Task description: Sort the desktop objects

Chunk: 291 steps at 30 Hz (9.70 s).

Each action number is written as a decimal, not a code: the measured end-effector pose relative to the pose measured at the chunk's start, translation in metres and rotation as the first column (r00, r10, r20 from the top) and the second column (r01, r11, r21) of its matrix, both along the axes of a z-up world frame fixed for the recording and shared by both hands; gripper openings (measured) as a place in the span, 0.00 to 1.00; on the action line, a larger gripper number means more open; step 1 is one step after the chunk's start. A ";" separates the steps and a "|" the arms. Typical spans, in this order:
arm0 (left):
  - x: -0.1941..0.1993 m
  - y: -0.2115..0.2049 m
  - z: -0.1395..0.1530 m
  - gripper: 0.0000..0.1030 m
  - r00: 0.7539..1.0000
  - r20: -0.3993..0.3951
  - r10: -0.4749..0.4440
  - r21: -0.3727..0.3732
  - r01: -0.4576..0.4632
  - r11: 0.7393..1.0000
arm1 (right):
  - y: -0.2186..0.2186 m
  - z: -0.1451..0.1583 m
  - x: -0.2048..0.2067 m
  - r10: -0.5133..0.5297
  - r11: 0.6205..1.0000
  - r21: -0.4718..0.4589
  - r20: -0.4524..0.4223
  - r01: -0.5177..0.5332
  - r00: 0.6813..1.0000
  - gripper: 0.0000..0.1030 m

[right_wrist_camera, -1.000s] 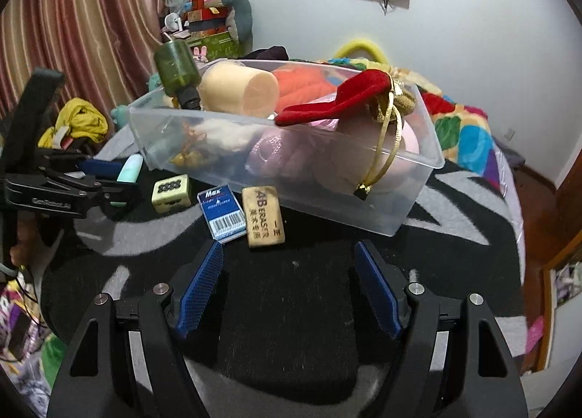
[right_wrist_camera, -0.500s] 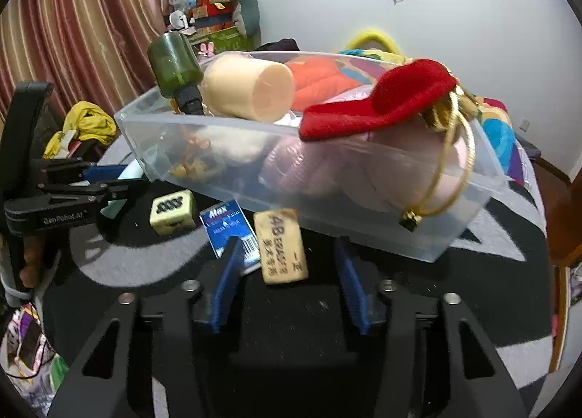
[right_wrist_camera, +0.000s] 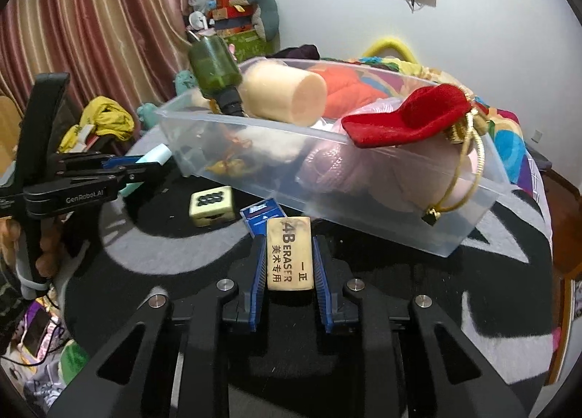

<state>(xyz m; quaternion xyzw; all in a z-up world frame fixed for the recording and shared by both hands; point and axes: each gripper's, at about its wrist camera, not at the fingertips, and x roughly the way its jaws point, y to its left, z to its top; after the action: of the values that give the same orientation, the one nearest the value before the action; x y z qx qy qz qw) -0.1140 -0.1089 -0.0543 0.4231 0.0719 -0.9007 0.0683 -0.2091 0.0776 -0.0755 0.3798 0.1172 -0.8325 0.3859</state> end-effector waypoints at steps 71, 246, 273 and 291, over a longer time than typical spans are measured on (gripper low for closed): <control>-0.068 0.063 0.051 0.22 0.967 -0.194 -0.166 0.056 0.180 0.982 | -0.024 0.043 -0.045 -0.079 0.991 -0.115 -0.102 0.067 0.992 0.22; 0.051 0.088 0.110 0.97 0.912 -0.398 -0.104 0.023 0.123 0.992 | 0.043 0.090 0.057 -0.248 0.960 -0.204 -0.288 0.193 0.925 1.00; 0.094 0.100 0.067 0.99 0.930 -0.367 -0.038 0.093 0.077 0.993 | 0.084 0.070 0.091 -0.313 0.949 -0.143 -0.323 0.281 0.893 1.00; 0.093 0.105 0.064 0.99 0.933 -0.357 -0.042 0.105 0.085 0.991 | 0.084 0.066 0.091 -0.310 0.949 -0.155 -0.299 0.275 0.903 1.00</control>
<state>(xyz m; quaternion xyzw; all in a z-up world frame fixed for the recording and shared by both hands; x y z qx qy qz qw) -0.0206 -0.0044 0.0100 0.2596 0.1226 -0.9579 0.0000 -0.1184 0.1615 -0.0095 0.2319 0.0742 -0.9364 0.2526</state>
